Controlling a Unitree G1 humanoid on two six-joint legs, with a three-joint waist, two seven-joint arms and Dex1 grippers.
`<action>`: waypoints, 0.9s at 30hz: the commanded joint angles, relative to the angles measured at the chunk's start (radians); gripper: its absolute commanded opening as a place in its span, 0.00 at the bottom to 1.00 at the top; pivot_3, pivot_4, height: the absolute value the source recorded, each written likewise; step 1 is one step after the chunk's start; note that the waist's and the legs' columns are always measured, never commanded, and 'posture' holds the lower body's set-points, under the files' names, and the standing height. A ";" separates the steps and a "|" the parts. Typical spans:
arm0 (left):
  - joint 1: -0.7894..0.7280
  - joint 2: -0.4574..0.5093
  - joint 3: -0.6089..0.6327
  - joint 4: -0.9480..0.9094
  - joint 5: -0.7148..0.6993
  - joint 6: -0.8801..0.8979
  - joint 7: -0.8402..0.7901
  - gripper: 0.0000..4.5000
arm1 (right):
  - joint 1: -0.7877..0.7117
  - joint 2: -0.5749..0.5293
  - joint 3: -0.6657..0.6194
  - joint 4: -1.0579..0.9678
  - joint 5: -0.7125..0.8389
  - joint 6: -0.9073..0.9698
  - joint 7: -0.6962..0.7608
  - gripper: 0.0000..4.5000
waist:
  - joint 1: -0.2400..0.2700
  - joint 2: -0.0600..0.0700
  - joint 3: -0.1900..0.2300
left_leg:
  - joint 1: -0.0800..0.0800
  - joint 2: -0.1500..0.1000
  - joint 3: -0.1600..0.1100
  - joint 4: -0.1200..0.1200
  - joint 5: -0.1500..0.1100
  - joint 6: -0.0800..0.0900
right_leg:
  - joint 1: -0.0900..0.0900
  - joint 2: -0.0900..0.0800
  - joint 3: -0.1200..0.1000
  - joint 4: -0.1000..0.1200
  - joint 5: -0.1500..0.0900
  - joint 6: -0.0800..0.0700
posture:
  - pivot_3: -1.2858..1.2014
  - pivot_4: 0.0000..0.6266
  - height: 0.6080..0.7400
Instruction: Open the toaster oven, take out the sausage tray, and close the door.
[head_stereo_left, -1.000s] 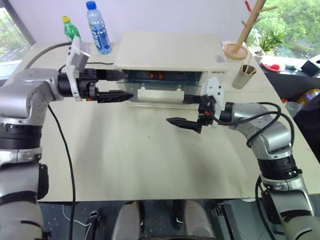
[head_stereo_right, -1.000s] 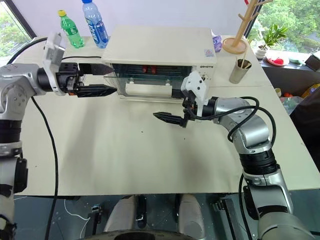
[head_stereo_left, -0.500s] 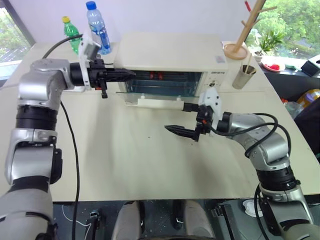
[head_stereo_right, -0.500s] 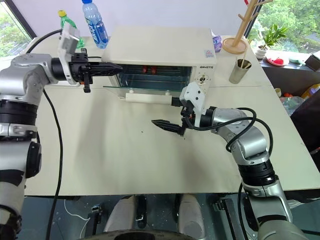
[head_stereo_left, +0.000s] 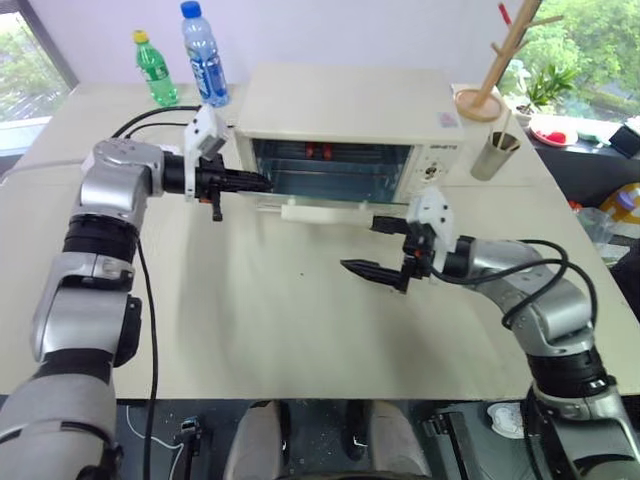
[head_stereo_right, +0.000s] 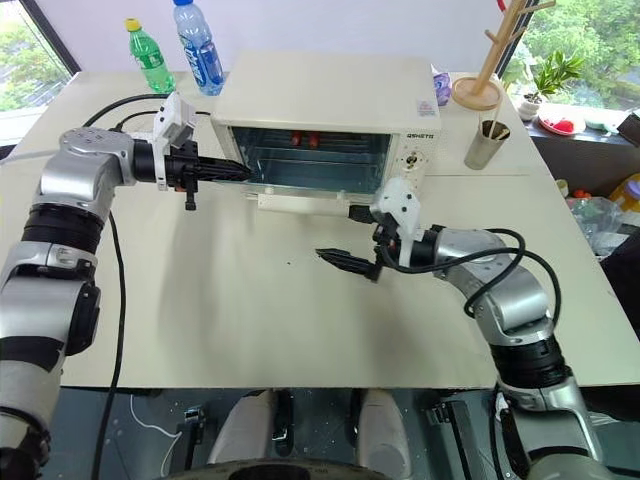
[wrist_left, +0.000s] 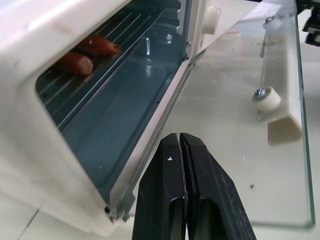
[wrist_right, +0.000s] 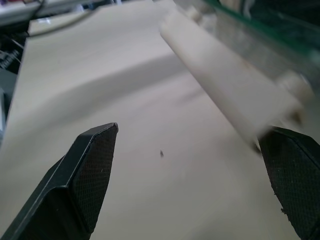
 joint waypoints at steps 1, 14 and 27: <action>-0.035 -0.002 0.024 -0.014 0.003 -0.013 -0.009 0.01 | 0.023 -0.052 -0.055 -0.044 0.010 0.008 0.002 1.00 | -0.001 0.000 0.000 | 0.000 0.000 0.000 0.000 0.000 0.000 | 0.000 0.000 0.000 0.000 0.000 0.000 | 0.52 0.24 0.87; 0.129 -0.019 0.018 -0.174 -0.016 0.061 -0.009 0.01 | 0.180 -0.309 -0.368 -0.186 0.317 0.216 0.127 1.00 | -0.003 0.000 0.000 | 0.002 0.001 -0.001 0.000 0.000 0.000 | 0.002 0.000 0.000 0.000 0.000 0.000 | 0.52 0.24 0.87; 0.313 -0.034 -0.058 -0.278 0.053 0.011 0.025 0.01 | 0.162 -0.335 -0.423 -0.146 0.364 0.239 0.066 1.00 | 0.000 -0.001 0.000 | 0.002 0.000 -0.001 0.000 0.000 0.000 | 0.002 0.000 0.000 0.000 0.000 0.000 | 0.52 0.24 0.87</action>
